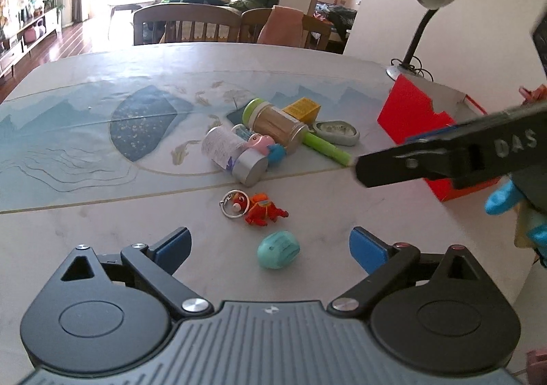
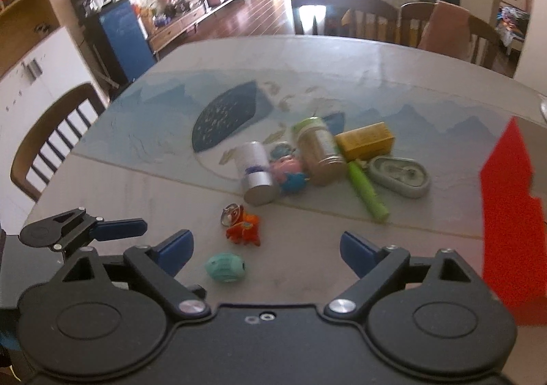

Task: Organize rigid objects
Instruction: 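Withdraw both tools from the box toward the remaining table items, then grasp the teal egg eraser with the left tool while the right tool grasps the orange dragon keychain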

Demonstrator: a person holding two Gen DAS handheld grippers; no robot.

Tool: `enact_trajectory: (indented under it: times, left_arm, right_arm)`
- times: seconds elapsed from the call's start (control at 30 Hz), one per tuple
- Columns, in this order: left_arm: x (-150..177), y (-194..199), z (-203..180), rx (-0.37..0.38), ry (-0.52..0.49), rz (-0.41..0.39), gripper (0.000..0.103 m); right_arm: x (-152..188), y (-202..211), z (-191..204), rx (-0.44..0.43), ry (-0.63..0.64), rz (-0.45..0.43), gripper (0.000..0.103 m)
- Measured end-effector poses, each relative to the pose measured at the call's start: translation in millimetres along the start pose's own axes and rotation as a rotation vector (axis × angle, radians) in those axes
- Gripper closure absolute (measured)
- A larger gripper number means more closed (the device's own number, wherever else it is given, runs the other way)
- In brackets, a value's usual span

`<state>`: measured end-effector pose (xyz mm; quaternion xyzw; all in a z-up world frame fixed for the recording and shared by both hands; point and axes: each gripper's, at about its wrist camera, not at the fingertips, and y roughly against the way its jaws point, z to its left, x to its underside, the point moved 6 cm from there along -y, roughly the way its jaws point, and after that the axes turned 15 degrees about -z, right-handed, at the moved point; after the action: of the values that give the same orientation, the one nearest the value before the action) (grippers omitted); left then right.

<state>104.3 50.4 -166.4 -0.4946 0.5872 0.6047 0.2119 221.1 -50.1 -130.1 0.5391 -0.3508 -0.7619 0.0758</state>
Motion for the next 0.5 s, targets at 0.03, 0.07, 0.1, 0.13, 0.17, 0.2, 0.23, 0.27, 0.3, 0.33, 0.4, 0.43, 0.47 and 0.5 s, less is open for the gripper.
enact_trajectory:
  times: [0.03,0.07,0.1,0.13,0.17,0.2,0.23,0.27,0.3,0.33,0.4,0.43,0.47,0.5]
  left_arm:
    - [2,-2,0,-0.006,-0.009,-0.001,0.003]
    - [4,-5,-1,-0.011,-0.021,-0.002,0.003]
    - [6,-7,-2,-0.013,-0.030,-0.005,0.003]
    - [8,-10,-3,-0.013,-0.036,-0.008,0.003]
    - [10,-13,-4,-0.012,-0.039,-0.008,0.003]
    - [12,-17,-5,-0.008,-0.038,-0.005,0.003]
    - [15,-20,-5,-0.004,-0.036,-0.004,0.003]
    - [18,-22,-6,-0.004,-0.036,-0.004,0.003]
    - [20,-25,-7,-0.002,-0.036,0.000,0.003]
    - [24,-29,-8,-0.002,-0.036,0.005,0.003]
    - [28,-34,-10,-0.005,-0.042,0.007,0.003]
    - [31,-36,-11,-0.004,-0.045,0.006,0.003]
    - [33,-39,-11,-0.006,-0.047,0.005,0.003]
    - [35,-41,-12,-0.008,-0.048,0.006,0.003]
  right_arm:
    - [1,-6,2,-0.011,0.009,0.010,0.011]
    - [2,-11,3,-0.019,0.020,0.019,0.011]
    - [4,-17,4,-0.021,0.031,0.030,0.011]
    - [4,-22,5,-0.026,0.039,0.040,0.012]
    - [6,-27,5,-0.031,0.048,0.049,0.013]
    - [7,-33,6,-0.032,0.059,0.058,0.013]
    - [9,-39,7,-0.034,0.072,0.066,0.013]
    - [10,-44,9,-0.039,0.079,0.072,0.014]
    - [12,-49,10,-0.048,0.087,0.080,0.014]
    - [14,-54,12,-0.058,0.098,0.090,0.015]
    - [17,-63,14,-0.069,0.125,0.107,0.017]
    - [19,-67,16,-0.076,0.135,0.116,0.018]
    - [21,-72,18,-0.087,0.145,0.126,0.019]
    - [23,-77,19,-0.092,0.151,0.134,0.020]
